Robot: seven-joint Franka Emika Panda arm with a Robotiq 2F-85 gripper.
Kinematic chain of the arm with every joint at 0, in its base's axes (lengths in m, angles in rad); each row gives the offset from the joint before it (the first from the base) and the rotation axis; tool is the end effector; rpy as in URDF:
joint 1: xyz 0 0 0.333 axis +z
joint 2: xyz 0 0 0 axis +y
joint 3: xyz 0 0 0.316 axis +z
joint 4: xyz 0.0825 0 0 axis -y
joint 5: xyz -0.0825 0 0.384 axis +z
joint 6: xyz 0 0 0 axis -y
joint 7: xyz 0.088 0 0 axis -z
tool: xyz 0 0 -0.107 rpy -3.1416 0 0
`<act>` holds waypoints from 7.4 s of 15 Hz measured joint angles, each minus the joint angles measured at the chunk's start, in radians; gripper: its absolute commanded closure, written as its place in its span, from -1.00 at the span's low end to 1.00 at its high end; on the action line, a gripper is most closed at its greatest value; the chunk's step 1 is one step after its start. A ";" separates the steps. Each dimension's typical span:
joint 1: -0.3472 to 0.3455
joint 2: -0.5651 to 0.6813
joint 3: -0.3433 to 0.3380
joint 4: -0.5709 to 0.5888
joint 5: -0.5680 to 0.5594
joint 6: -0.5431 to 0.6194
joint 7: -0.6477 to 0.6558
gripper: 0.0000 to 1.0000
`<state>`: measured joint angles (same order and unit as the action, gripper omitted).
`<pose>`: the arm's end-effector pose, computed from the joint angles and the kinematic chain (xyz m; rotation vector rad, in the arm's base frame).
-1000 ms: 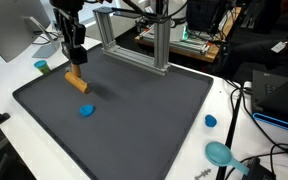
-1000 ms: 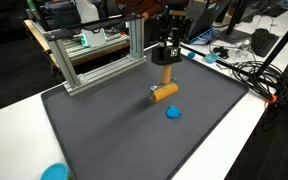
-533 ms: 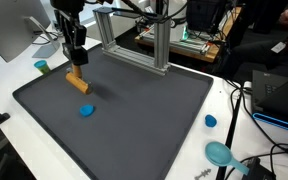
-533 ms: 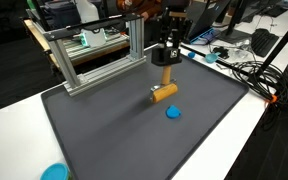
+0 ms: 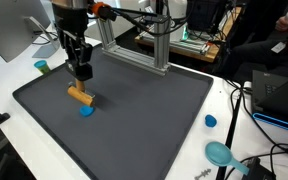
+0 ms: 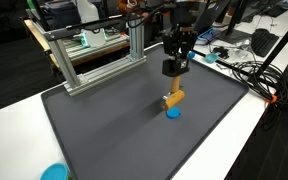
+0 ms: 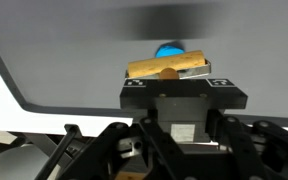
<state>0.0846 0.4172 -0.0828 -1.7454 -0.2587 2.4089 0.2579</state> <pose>0.6797 0.0054 0.3615 2.9184 -0.1070 0.4000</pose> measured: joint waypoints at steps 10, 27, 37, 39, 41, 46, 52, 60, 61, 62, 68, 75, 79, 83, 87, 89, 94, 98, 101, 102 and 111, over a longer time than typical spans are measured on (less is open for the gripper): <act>-0.102 0.085 0.084 0.126 0.106 -0.033 -0.454 0.56; -0.169 0.198 0.126 0.229 0.157 -0.059 -0.709 0.56; -0.206 0.202 0.146 0.230 0.179 -0.076 -0.815 0.56; -0.220 0.203 0.151 0.230 0.195 -0.079 -0.816 0.56; -0.228 0.203 0.153 0.230 0.206 -0.082 -0.816 0.56; -0.233 0.204 0.153 0.230 0.213 -0.088 -0.816 0.56; -0.233 0.204 0.149 0.230 0.212 -0.094 -0.816 0.56; -0.221 0.203 0.134 0.230 0.208 -0.106 -0.776 0.56; -0.220 0.203 0.132 0.230 0.208 -0.107 -0.770 0.56; -0.219 0.203 0.131 0.230 0.208 -0.108 -0.767 0.56; -0.221 0.202 0.129 0.232 0.208 -0.124 -0.765 0.56; -0.225 0.201 0.129 0.233 0.208 -0.136 -0.765 0.56; -0.227 0.201 0.129 0.233 0.209 -0.140 -0.765 0.56; -0.228 0.200 0.129 0.232 0.209 -0.145 -0.765 0.56; -0.229 0.199 0.128 0.231 0.210 -0.148 -0.765 0.56; -0.230 0.198 0.128 0.230 0.211 -0.148 -0.764 0.56; -0.240 0.189 0.133 0.215 0.222 -0.148 -0.776 0.56; -0.256 0.180 0.146 0.197 0.240 -0.116 -0.807 0.06; -0.253 0.181 0.145 0.198 0.238 -0.116 -0.804 0.56; -0.248 0.180 0.142 0.200 0.232 -0.122 -0.793 0.56; -0.224 0.152 0.096 0.198 0.176 -0.300 -0.724 0.56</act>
<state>-0.1394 0.5692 0.0129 -1.5471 -0.0823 2.1089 -0.4661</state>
